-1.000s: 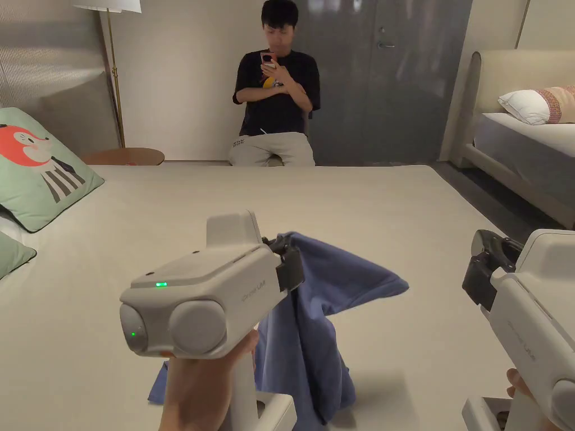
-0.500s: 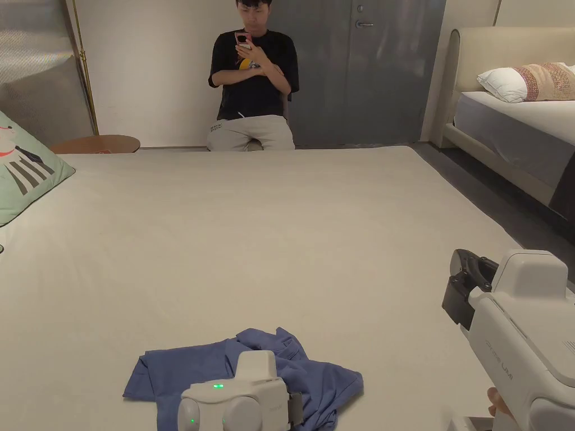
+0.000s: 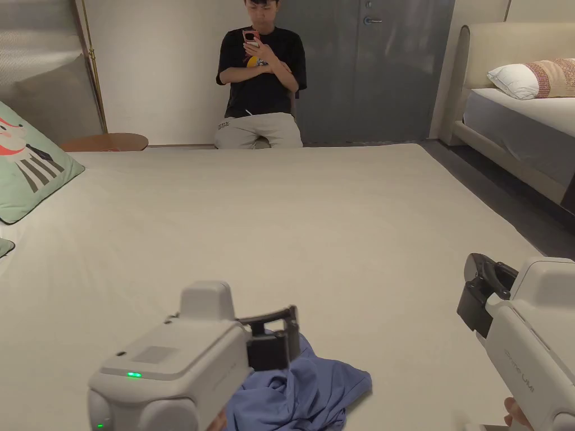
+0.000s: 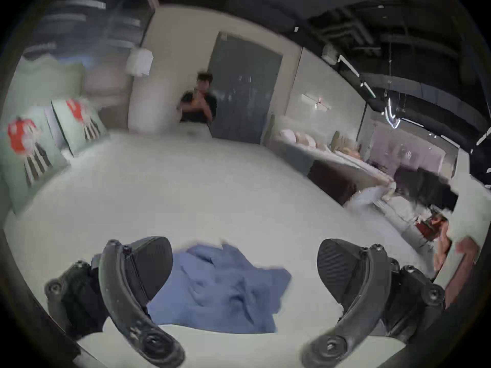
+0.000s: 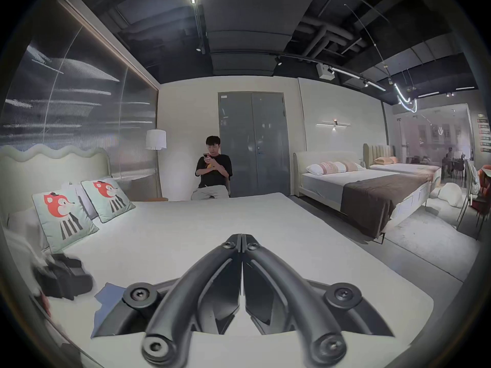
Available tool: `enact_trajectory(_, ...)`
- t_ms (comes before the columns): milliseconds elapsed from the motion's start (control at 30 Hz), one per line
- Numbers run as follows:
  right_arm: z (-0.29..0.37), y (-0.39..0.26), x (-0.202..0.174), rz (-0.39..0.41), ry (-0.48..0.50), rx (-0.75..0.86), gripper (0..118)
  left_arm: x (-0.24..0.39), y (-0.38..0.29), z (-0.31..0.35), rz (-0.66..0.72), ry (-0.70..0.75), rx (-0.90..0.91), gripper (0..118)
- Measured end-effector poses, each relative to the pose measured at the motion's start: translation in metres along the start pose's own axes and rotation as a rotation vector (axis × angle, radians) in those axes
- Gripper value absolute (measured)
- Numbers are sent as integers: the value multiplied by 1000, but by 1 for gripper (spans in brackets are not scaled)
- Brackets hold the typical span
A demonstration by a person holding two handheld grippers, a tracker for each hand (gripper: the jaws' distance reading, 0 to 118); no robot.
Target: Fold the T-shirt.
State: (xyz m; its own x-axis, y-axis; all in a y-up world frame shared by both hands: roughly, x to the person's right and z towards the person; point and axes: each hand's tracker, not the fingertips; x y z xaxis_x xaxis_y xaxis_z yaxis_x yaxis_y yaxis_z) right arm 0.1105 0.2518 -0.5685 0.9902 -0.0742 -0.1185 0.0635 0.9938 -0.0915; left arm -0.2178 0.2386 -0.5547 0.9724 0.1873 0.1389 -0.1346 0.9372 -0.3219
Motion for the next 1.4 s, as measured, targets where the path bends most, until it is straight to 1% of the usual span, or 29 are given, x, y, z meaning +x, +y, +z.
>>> enact_trajectory(33,1,0,-1,0,0,3,0,-6,9,9,-17,37,38,106)
enact_trajectory(67,1,-1,-2,-3,4,6,0,-13,17,21,-37,77,83,101)
enact_trajectory(100,2,-1,-3,-7,8,8,0,-19,23,32,-48,102,117,81)
enact_trajectory(200,4,-3,-8,-15,18,11,0,-36,34,56,-93,228,193,11)
enact_trajectory(233,4,-3,-10,-15,20,12,0,-40,35,61,-98,268,208,1)
enact_trajectory(300,3,-4,-10,-11,27,12,0,-50,36,70,-85,298,245,0)
enact_trajectory(433,2,-6,-19,-6,42,7,0,-63,36,76,-70,297,215,0)
enact_trajectory(533,2,-6,-25,-7,51,0,0,-74,28,67,-31,309,135,0)
enact_trajectory(667,2,-11,-28,-1,59,-19,0,-89,1,36,54,265,-49,1)
enact_trajectory(700,2,-12,-29,1,60,-25,0,-95,-9,25,69,264,-104,10)
enact_trajectory(733,1,-14,-29,2,61,-30,0,-99,-19,16,78,267,-161,32)
enact_trajectory(767,1,-16,-29,4,60,-37,0,-104,-30,5,96,271,-218,63)
enact_trajectory(800,0,-23,-26,4,59,-46,0,-109,-43,-7,123,271,-291,99)
enact_trajectory(833,-1,-25,-26,5,58,-52,0,-113,-55,-15,140,262,-341,111)
enact_trajectory(867,-1,-28,-26,7,57,-61,0,-116,-68,-22,159,234,-372,106)
enact_trajectory(967,-5,-35,-27,14,55,-88,0,-115,-96,-40,168,258,-451,105)
enact_trajectory(1033,-7,-40,-27,16,53,-110,0,-113,-110,-49,174,248,-481,99)
enact_trajectory(1067,-8,-44,-26,18,54,-120,0,-111,-116,-53,179,241,-492,92)
enact_trajectory(1100,-9,-48,-26,20,53,-132,0,-112,-124,-57,185,232,-505,77)
enact_trajectory(1167,-12,-54,-26,28,50,-156,1,-108,-129,-62,185,232,-518,51)
enact_trajectory(1200,-14,-61,-20,28,48,-170,1,-104,-130,-63,178,228,-529,35)
enact_trajectory(1267,-18,-69,-17,30,44,-197,1,-95,-129,-62,168,210,-535,14)
enact_trajectory(1300,-20,-74,-17,32,41,-213,8,-91,-128,-61,159,198,-528,6)
enact_trajectory(1333,-21,-74,-21,34,38,-236,14,-89,-126,-60,154,196,-520,6)
enact_trajectory(1400,-32,-85,-22,34,39,-319,29,-94,-124,-61,147,200,-511,6)
